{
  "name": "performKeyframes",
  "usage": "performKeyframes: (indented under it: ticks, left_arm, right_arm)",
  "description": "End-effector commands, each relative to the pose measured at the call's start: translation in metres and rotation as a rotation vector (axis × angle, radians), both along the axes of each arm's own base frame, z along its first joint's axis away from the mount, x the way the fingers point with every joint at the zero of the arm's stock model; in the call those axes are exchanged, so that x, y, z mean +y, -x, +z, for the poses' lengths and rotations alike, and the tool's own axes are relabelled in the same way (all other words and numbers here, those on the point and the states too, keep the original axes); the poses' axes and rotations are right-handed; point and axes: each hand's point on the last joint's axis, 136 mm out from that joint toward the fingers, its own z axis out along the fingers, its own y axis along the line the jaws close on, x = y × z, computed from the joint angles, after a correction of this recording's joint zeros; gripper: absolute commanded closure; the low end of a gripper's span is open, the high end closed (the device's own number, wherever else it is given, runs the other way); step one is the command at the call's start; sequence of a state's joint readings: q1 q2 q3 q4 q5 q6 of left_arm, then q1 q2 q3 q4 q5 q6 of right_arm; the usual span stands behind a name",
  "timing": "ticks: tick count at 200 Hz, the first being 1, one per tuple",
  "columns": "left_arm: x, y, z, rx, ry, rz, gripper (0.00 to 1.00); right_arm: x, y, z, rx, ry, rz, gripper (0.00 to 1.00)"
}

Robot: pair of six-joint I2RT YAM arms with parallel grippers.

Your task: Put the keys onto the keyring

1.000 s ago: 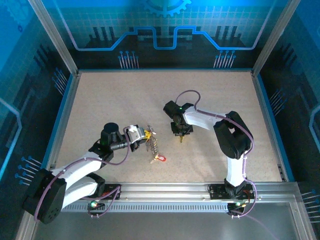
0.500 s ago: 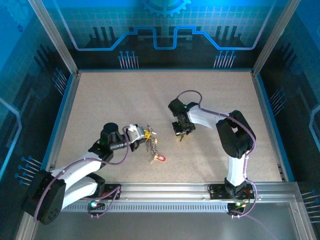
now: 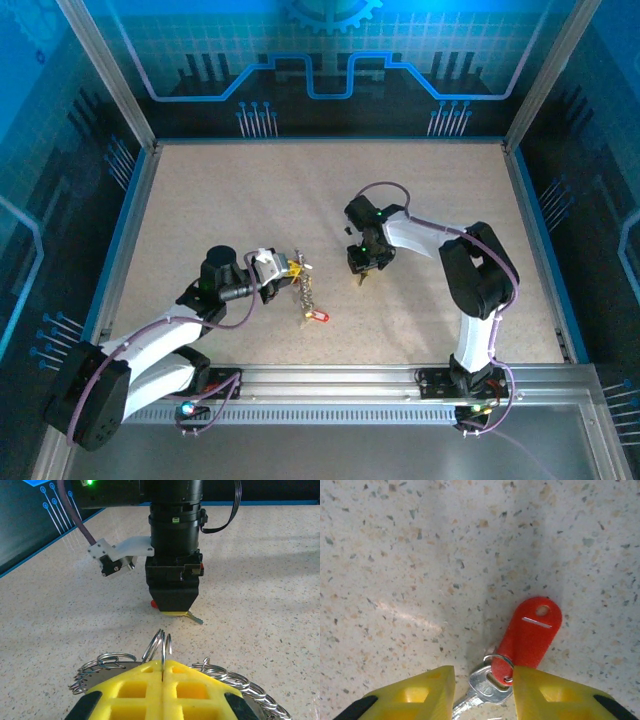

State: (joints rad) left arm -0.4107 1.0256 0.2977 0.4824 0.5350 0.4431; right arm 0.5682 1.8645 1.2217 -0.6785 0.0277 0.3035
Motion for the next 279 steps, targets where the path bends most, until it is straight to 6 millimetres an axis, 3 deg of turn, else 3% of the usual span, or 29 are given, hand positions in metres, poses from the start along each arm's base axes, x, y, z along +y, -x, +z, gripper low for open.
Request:
performKeyframes:
  ticks: [1,50,130,224,279]
  left_arm:
    - [-0.002,0.001,0.005,-0.011,0.013,-0.01,1.0]
    - [-0.002,0.002,0.005,-0.01,0.012,-0.009,1.0]
    - [-0.003,0.002,0.005,-0.008,0.015,-0.014,1.0]
    - [-0.002,0.003,0.004,-0.006,0.015,-0.012,1.0]
    - [-0.002,0.002,0.006,-0.007,0.019,-0.01,1.0]
  right_arm:
    - [-0.003,-0.001,0.009,-0.005,-0.055,0.004,0.66]
    - [-0.002,-0.001,0.009,0.003,-0.11,0.026,0.67]
    - [-0.004,0.01,-0.012,0.07,-0.092,0.033,0.7]
    - [-0.002,0.002,0.012,-0.011,-0.134,0.039,0.67]
    - [-0.016,-0.002,0.005,-0.019,-0.1,-0.003,0.62]
